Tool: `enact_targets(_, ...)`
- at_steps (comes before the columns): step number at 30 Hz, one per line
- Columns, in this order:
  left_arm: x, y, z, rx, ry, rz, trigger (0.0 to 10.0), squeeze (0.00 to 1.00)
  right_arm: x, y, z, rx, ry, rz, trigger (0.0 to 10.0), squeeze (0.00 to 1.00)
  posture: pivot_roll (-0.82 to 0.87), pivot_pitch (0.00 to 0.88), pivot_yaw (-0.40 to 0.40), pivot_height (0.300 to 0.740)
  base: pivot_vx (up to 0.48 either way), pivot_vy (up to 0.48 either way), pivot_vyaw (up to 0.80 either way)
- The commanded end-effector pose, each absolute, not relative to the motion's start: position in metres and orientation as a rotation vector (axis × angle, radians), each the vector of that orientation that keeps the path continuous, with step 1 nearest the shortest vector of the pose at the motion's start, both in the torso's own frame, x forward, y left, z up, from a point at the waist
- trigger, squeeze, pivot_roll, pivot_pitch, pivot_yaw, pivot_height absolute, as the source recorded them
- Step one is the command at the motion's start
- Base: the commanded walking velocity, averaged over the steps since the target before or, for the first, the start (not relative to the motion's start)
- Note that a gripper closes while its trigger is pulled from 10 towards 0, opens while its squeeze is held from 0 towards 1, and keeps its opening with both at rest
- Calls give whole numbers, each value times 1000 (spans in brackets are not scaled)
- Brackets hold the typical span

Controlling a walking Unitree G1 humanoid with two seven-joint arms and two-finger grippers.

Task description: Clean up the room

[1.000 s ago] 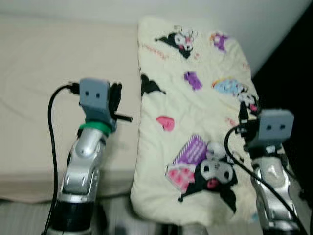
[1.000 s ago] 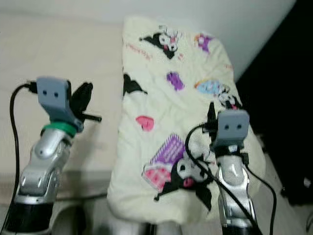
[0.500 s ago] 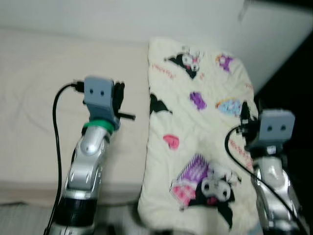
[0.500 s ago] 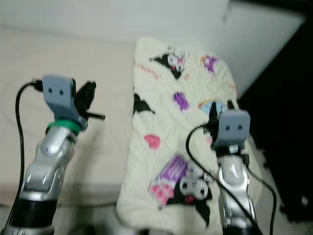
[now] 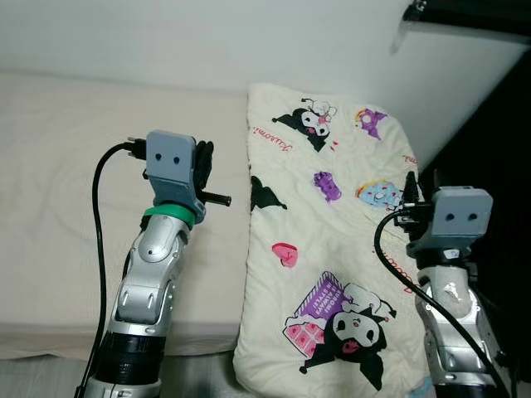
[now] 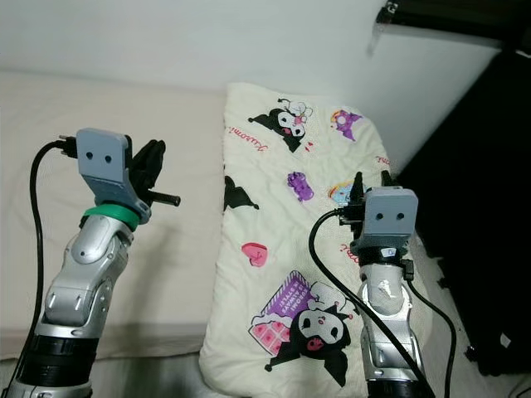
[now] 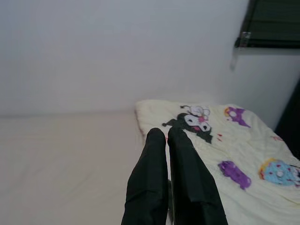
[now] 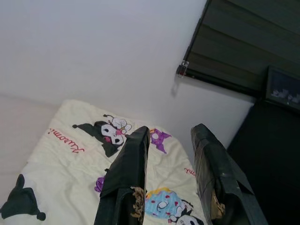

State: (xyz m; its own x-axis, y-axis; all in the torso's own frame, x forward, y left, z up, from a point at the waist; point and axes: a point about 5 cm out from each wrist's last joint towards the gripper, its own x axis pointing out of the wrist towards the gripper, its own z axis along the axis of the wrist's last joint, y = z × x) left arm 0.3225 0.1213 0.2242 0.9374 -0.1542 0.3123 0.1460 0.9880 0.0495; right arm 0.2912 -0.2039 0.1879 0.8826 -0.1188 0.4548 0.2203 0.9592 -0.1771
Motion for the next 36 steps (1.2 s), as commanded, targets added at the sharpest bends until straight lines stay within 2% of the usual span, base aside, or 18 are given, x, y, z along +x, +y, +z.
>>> enact_targets(1,322,119,216,39,-287,-163,10000,0,289,-207,178,-215,-422,-186,10000,0,-68,106,-51,740,-480,0,0)
enact_targets(25,320,120,214,47,-281,-173,10000,0,288,-208,175,-181,-415,-197,10000,0,-63,117,-36,740,-480,0,0)
enact_targets(36,322,118,212,63,-263,-193,10000,0,287,-208,174,-179,-410,-200,10000,0,-66,119,-33,740,0,0,0)
